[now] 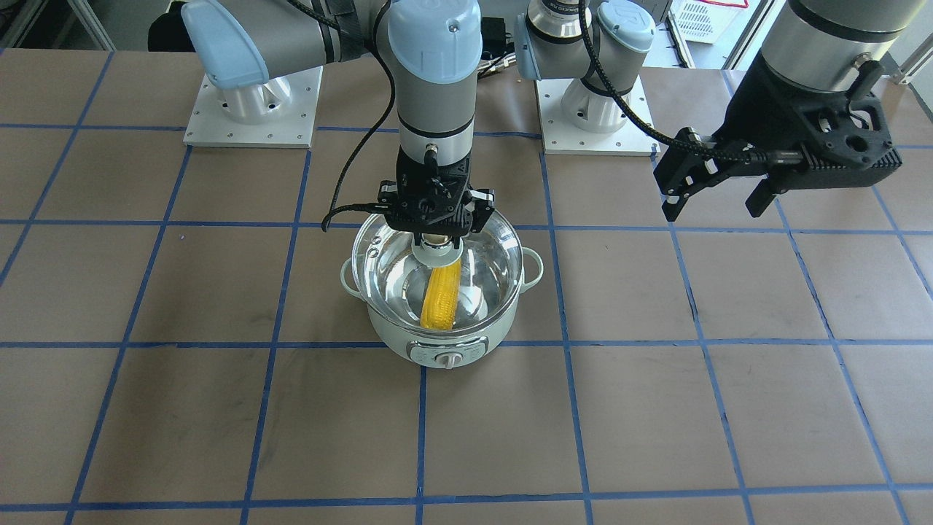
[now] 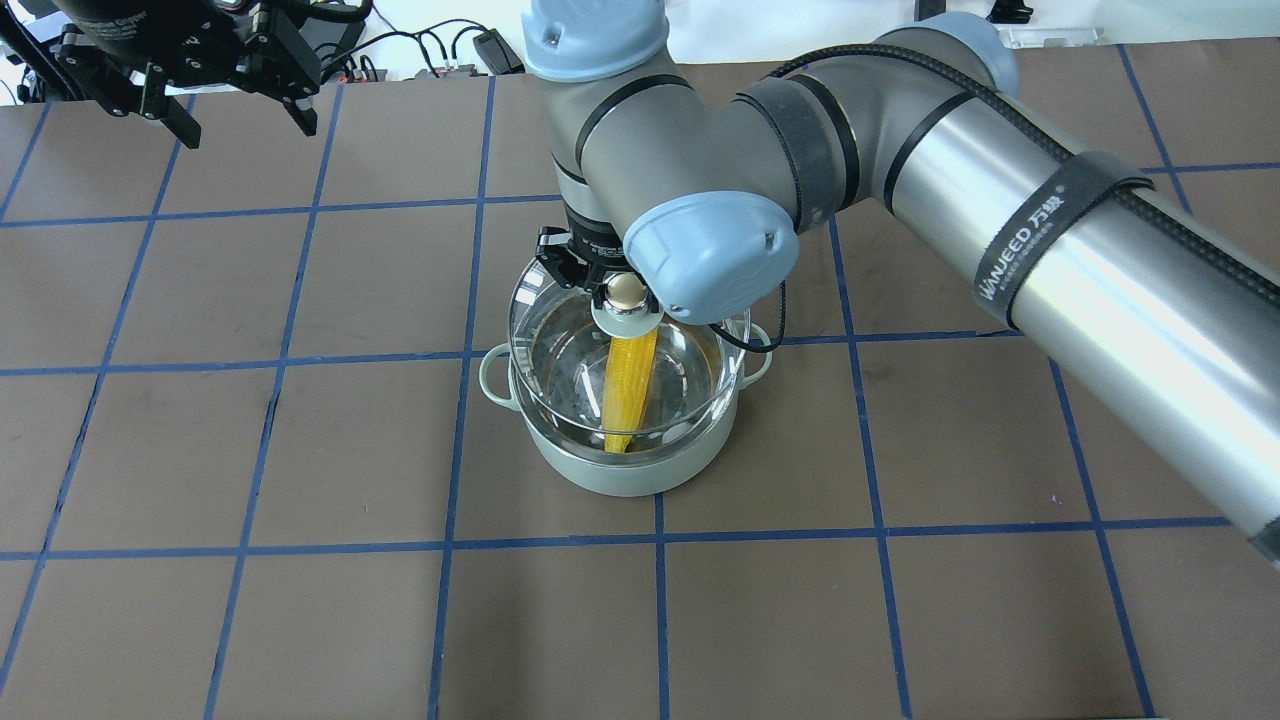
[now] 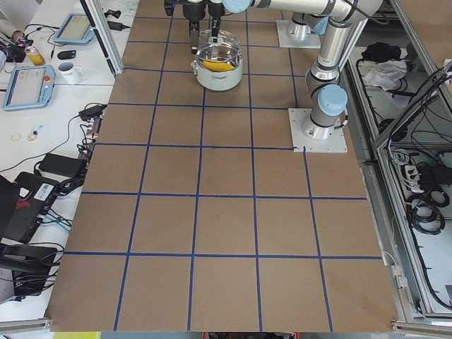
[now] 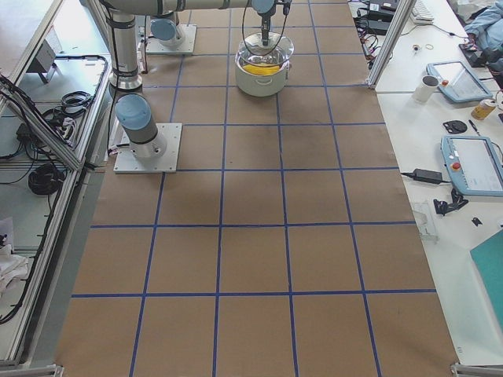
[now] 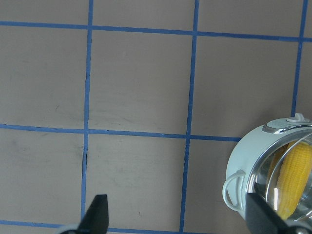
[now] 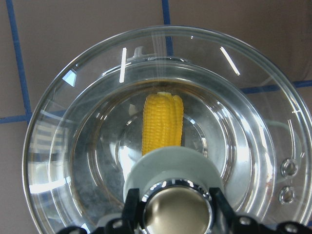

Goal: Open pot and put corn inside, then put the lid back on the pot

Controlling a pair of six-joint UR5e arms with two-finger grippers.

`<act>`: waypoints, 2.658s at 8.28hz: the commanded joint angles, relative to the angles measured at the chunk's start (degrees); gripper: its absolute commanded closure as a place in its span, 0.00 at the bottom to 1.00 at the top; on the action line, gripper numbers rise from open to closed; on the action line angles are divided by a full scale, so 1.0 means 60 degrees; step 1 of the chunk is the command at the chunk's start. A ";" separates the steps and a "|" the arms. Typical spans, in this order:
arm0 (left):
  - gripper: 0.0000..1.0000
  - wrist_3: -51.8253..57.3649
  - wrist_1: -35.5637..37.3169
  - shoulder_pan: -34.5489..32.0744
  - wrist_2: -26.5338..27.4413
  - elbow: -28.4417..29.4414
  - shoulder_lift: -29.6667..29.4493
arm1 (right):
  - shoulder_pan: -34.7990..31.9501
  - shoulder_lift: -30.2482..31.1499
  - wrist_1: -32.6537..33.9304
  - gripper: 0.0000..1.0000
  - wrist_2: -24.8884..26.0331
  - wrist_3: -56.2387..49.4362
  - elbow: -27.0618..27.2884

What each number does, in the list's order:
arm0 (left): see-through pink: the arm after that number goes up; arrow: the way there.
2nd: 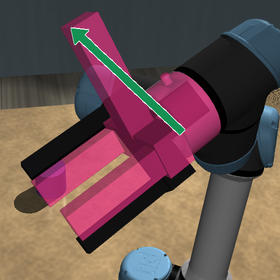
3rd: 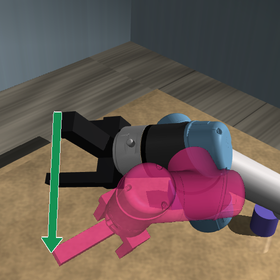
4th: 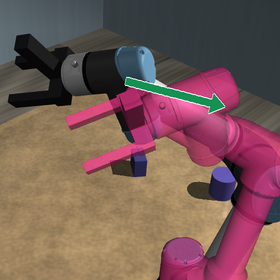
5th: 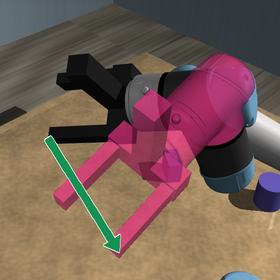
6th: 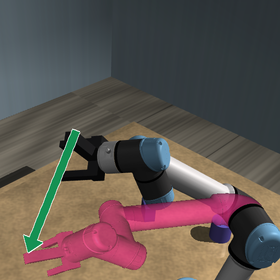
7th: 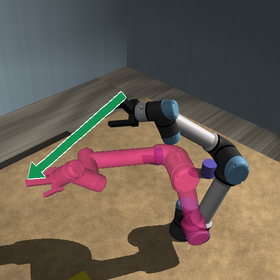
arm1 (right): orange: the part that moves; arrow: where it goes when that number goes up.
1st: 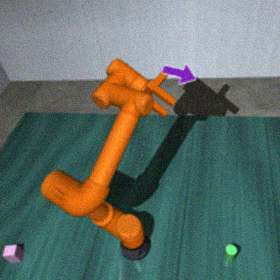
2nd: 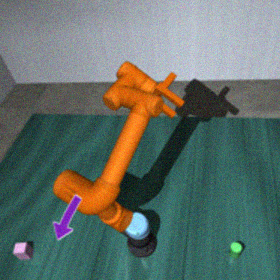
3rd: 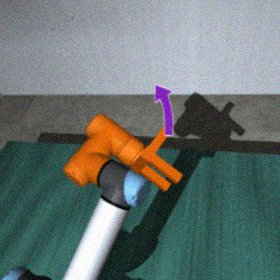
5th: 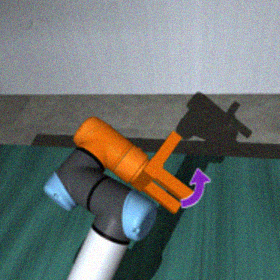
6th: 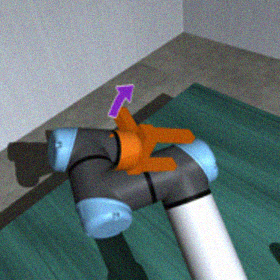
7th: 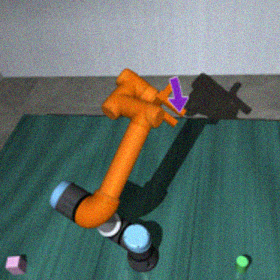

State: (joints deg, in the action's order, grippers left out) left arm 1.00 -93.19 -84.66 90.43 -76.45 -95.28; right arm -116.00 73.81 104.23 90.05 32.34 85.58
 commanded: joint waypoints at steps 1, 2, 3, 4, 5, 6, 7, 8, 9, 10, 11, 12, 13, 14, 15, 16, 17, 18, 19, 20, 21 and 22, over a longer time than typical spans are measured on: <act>0.00 -0.0079 0.0004 -0.0245 0.0002 -0.0061 0.0059 | -0.0017 -0.0201 0.0060 0.66 -0.0153 0.0001 0.0005; 0.00 -0.0079 0.0091 -0.0435 0.0016 -0.0061 0.0074 | -0.0017 -0.0230 0.0104 0.66 -0.0154 -0.0072 0.0048; 0.00 -0.0079 0.0077 -0.0523 0.0016 -0.0061 0.0146 | -0.0017 -0.0260 0.0104 0.66 -0.0154 -0.0059 0.0121; 0.00 -0.0079 0.0077 -0.0553 0.0016 -0.0061 0.0234 | -0.0032 -0.0275 0.0104 0.66 -0.0154 -0.0044 0.0165; 0.00 -0.0079 0.0077 -0.0568 0.0002 -0.0061 0.0293 | -0.0032 -0.0333 0.0104 0.66 -0.0154 -0.0015 0.0180; 0.00 -0.0079 0.0077 -0.0554 0.0002 -0.0061 0.0308 | -0.0017 -0.0406 0.0119 0.67 -0.0154 0.0000 0.0239; 0.00 -0.0065 0.0077 -0.0568 0.0002 -0.0075 0.0352 | -0.0032 -0.0436 0.0322 0.67 -0.0169 0.0029 0.0283; 0.00 -0.0065 0.0077 -0.0554 0.0002 -0.0061 0.0352 | -0.0017 -0.0436 0.0353 0.67 -0.0169 0.0058 0.0370; 0.00 -0.0065 0.0077 -0.0554 0.0002 -0.0075 0.0352 | -0.0061 -0.0436 0.0382 0.67 -0.0169 0.0059 0.0415; 0.00 -0.0050 0.0063 -0.0554 0.0002 -0.0090 0.0352 | -0.0133 -0.0436 0.0470 0.67 -0.0213 0.0044 0.0415; 0.00 -0.0050 0.0048 -0.0554 0.0016 -0.0090 0.0352 | -0.0134 -0.0436 0.0485 0.67 -0.0198 0.0001 0.0415; 0.00 -0.0050 0.0033 -0.0554 0.0031 -0.0090 0.0352 | -0.0134 -0.0436 0.0558 0.67 -0.0213 0.0058 0.0415; 0.00 -0.0064 0.0033 -0.0554 0.0031 -0.0090 0.0352 | -0.0134 -0.0436 0.0558 0.67 -0.0213 0.0073 0.0415; 0.00 -0.0065 0.0019 -0.0554 0.0031 -0.0090 0.0338 | -0.0134 -0.0436 0.0558 0.67 -0.0213 0.0073 0.0415; 0.00 -0.0050 0.0033 -0.0554 0.0031 -0.0090 0.0337 | -0.0134 -0.0436 0.0558 0.67 -0.0213 0.0059 0.0400; 0.00 -0.0064 0.0048 -0.0554 0.0031 -0.0090 0.0323 | -0.0134 -0.0436 0.0558 0.67 -0.0213 0.0059 0.0400; 0.00 -0.0065 0.0048 -0.0554 0.0016 -0.0105 0.0323 | -0.0134 -0.0436 0.0544 0.67 -0.0213 0.0044 0.0415; 0.00 -0.0065 0.0048 -0.0554 0.0016 -0.0090 0.0308 | -0.0134 -0.0436 0.0529 0.67 -0.0213 0.0030 0.0415; 0.00 -0.0065 0.0048 -0.0554 0.0016 -0.0090 0.0308 | -0.0134 -0.0421 0.0471 0.67 -0.0198 -0.0029 0.0415; 0.00 -0.0065 0.0048 -0.0554 0.0016 -0.0090 0.0308 | -0.0134 -0.0407 0.0441 0.67 -0.0198 -0.0058 0.0415; 0.00 -0.0065 0.0048 -0.0554 0.0016 -0.0090 0.0308 | -0.0134 -0.0407 0.0427 0.67 -0.0198 -0.0044 0.0415; 0.00 -0.0065 0.0048 -0.0554 0.0016 -0.0090 0.0308 | -0.0134 -0.0407 0.0426 0.67 -0.0184 -0.0058 0.0415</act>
State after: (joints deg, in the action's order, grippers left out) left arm 0.62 -92.90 -87.98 90.53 -77.00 -93.42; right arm -116.81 71.33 106.91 88.85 32.11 88.06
